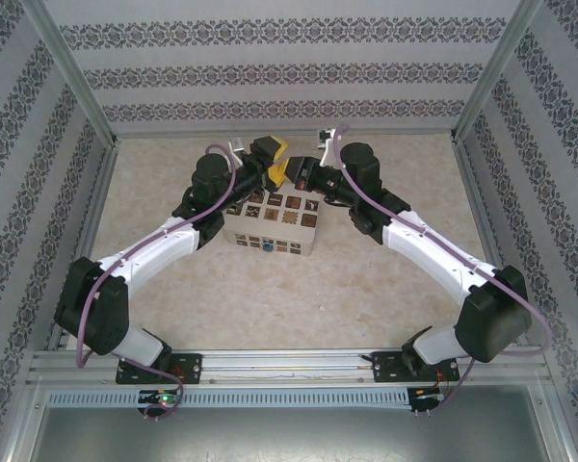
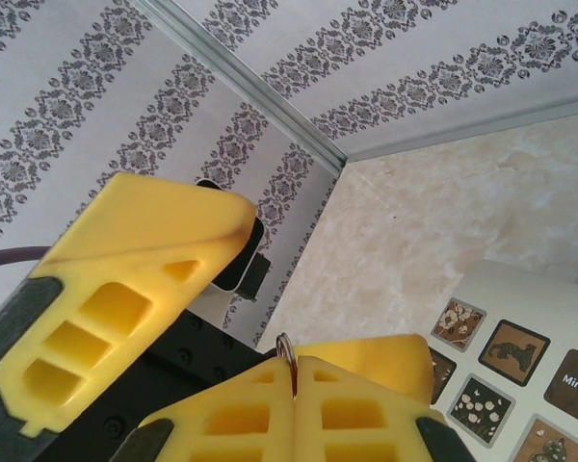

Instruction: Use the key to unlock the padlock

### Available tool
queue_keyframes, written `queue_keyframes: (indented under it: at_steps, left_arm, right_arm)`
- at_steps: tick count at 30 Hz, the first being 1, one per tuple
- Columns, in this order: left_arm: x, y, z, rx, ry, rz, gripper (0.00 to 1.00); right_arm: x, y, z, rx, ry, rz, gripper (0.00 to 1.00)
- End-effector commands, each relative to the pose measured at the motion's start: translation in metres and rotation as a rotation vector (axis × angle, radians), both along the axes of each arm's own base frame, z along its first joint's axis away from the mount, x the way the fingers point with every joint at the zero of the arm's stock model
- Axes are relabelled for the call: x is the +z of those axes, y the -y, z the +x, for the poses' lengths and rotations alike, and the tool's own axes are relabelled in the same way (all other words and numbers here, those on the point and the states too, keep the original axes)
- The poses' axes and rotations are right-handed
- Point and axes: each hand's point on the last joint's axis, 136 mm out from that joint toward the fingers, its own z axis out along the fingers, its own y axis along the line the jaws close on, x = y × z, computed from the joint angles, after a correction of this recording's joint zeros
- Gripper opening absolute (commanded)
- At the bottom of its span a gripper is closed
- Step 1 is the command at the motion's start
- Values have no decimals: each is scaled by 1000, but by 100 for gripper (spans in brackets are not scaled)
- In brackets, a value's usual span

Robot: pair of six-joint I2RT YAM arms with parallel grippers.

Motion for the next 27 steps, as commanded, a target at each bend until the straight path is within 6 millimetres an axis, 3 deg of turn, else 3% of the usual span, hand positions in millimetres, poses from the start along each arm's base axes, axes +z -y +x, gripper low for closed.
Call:
queue_keyframes:
  at_steps: [1,27]
  left_arm:
    - [14,-1,-4,15,30,-23,64]
    - [-4,-6,0,42,-14,23,30]
  right_arm:
    - [6,3,-6,-9,26,1,0]
    - [1,14,-6,-39,12,4,0]
